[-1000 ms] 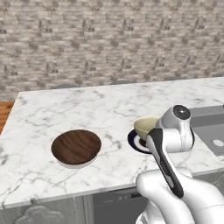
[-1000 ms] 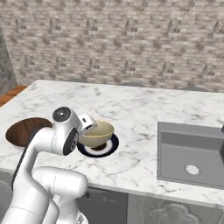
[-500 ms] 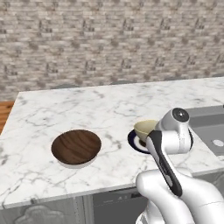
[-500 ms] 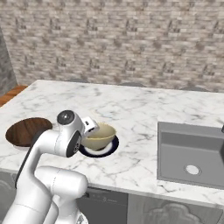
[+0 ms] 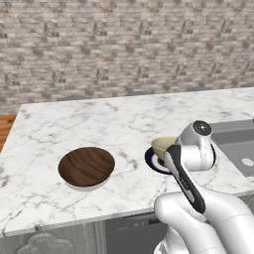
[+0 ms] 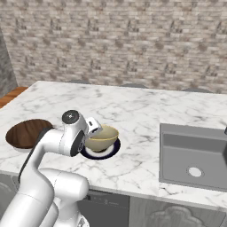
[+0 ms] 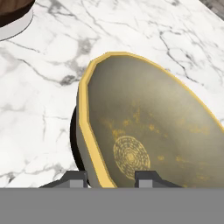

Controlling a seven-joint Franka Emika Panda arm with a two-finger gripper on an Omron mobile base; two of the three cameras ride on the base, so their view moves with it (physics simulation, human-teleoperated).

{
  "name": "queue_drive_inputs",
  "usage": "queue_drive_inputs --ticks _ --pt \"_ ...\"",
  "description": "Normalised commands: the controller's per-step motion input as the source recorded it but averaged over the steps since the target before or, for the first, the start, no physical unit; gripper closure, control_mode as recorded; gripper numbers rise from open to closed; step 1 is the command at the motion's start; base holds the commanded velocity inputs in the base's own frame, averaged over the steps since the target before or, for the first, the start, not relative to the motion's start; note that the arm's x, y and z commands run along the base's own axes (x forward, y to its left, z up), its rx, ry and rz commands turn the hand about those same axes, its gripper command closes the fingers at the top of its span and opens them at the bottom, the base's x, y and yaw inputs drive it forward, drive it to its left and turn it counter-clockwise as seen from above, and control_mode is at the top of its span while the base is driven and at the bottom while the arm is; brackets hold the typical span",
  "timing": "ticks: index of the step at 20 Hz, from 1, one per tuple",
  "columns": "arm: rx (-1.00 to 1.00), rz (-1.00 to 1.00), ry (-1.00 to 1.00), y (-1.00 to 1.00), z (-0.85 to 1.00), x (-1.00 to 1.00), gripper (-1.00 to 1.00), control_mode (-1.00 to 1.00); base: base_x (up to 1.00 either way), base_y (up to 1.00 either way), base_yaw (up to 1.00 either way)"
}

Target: Move the bowls from the cabinet to the plates on the dining table.

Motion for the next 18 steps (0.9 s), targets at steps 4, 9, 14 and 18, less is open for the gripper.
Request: queue_drive_inputs --ticks 4,9,14,18 --pt "0.0 0.0 0.0 0.0 -0.38 0.07 1.0 -1.0 0.0 0.0 0.0" --pt "0.0 0.0 0.0 0.0 -0.32 0.16 1.0 -1.0 0.0 0.0 0.0" --pt "0.0 0.0 0.0 0.0 -0.21 0.24 1.0 -1.0 0.0 0.0 0.0" --pt "0.0 0.0 -0.01 0.0 -0.34 0.27 1.0 -1.0 0.0 0.0 0.0"
